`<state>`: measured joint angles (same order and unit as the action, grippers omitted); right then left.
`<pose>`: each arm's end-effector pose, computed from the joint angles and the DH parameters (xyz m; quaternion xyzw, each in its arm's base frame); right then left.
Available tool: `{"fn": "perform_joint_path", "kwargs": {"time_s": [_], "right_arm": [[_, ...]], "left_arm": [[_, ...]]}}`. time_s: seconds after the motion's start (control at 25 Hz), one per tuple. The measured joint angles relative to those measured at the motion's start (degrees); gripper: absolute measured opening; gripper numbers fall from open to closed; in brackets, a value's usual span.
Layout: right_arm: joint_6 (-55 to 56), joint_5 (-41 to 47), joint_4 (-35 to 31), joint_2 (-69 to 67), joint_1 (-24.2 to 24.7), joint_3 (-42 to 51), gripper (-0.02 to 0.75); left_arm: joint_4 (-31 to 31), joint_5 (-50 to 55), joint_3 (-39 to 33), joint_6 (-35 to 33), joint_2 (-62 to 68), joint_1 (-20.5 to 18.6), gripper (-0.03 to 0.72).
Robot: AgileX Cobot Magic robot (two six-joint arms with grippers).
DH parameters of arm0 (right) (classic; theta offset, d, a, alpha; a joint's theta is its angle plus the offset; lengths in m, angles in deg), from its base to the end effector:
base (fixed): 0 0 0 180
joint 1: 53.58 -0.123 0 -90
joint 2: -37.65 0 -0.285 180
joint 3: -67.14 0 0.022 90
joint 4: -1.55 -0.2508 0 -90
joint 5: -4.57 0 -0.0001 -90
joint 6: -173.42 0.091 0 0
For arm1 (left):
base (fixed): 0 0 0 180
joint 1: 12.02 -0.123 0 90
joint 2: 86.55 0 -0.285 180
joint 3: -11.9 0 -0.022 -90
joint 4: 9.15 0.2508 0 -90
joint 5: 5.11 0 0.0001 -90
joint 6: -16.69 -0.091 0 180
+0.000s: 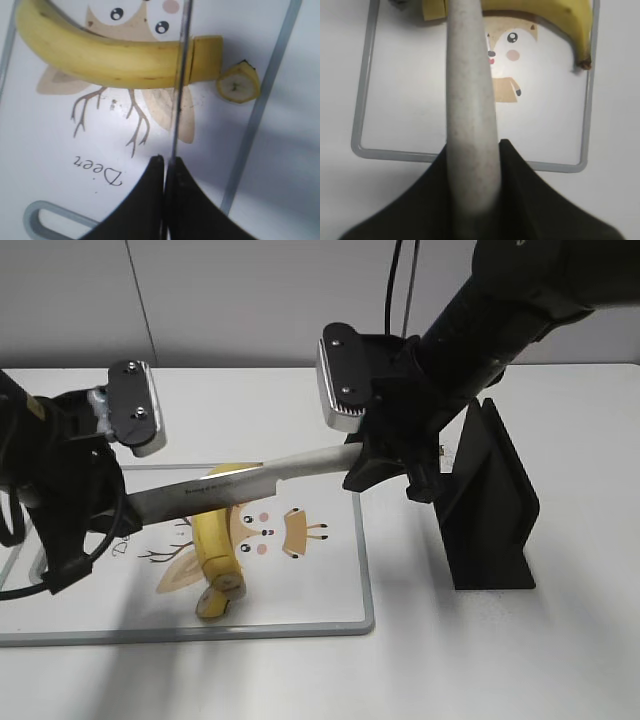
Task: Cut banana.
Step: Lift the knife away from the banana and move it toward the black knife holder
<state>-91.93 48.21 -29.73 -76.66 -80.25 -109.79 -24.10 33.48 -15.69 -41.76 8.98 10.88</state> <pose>0.3284 0.2015 0.2090 -0.6971 0.6651 0.1102 0.2441 0.2514 -0.1221 0.2032 0.5717 0.7994 -0.0436 0.1795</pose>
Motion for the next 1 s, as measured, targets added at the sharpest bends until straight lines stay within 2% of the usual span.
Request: {"fn": "perform_joint_path", "kwargs": {"time_s": [0.48,0.52,0.6,0.76,0.84,1.0], "right_arm": [[0.3,1.8,1.3,4.1,0.0,0.0,0.173],[0.4,2.1,2.5,4.2,0.2,0.0,0.167],[0.7,2.2,4.2,4.2,0.7,0.0,0.166],[1.4,2.0,5.0,4.3,0.8,0.0,0.163],[1.6,1.8,5.4,4.4,0.8,0.0,0.163],[2.1,1.6,6.6,4.7,0.9,0.0,0.162]], "left_arm": [[0.7,1.0,-0.3,0.1,-6.7,0.2,0.011],[1.8,1.5,-0.4,0.3,-6.7,0.0,0.035],[2.9,1.9,-0.7,0.6,-6.7,-0.3,0.139],[2.9,1.9,-0.9,0.7,-6.7,-0.3,0.408],[2.9,1.9,-0.9,1.0,-6.9,-0.3,0.499],[4.1,2.3,-0.2,3.6,-8.8,-1.8,0.560]]}}
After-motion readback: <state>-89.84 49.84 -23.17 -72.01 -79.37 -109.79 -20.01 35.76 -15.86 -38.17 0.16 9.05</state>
